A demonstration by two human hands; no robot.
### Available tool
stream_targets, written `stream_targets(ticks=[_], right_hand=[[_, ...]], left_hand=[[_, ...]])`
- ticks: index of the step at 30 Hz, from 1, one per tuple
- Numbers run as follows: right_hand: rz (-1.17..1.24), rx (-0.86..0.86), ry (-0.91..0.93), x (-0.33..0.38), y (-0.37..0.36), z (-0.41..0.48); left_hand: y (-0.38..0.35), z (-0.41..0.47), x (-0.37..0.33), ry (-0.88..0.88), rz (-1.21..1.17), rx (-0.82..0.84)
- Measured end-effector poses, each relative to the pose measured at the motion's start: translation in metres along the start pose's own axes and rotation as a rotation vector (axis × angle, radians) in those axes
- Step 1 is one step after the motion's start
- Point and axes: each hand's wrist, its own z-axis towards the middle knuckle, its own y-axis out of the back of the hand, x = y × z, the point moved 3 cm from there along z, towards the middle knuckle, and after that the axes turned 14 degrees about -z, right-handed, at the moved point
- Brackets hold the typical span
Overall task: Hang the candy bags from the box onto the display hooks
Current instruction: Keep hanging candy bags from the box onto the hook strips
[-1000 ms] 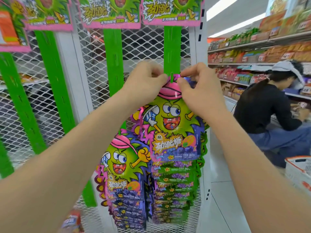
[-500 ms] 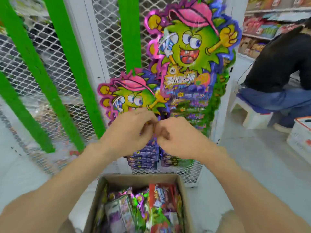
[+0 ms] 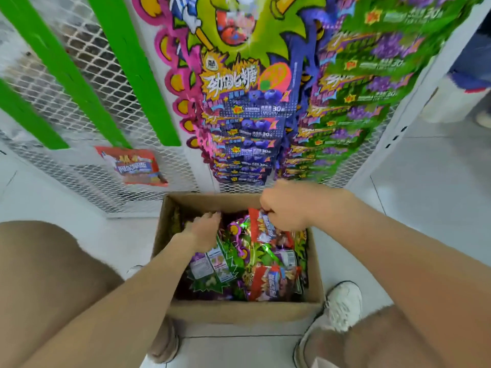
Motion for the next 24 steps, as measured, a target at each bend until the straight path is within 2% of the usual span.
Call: stream_targets(ticks=[3,6,10,15,20,24], right_hand=[[0.005,-0.054,0.056,0.003,0.012,0.013],[0.018,-0.056,0.105,0.007,0.017,0.024],[0.005,-0.021,0.158,0.011,0.018,0.027],[0.011,0.016,0.187,0.013,0.006,0.029],[0.009,0.013,0.15,-0.006,-0.005,0.024],[0.187,0.0,0.169,-0.014,-0.004,0.001]], left_hand=[[-0.022,0.006,0.012,0.074,0.054,-0.075],[-0.02,0.006,0.014,0.032,0.083,-0.157],[-0.001,0.0,0.002,-0.023,0.031,-0.004],[0.038,-0.026,-0.026,-0.127,-0.112,0.052],[0.083,-0.067,-0.046,-0.191,-0.483,-0.058],[0.099,-0.093,-0.054,-0.091,-0.839,-0.318]])
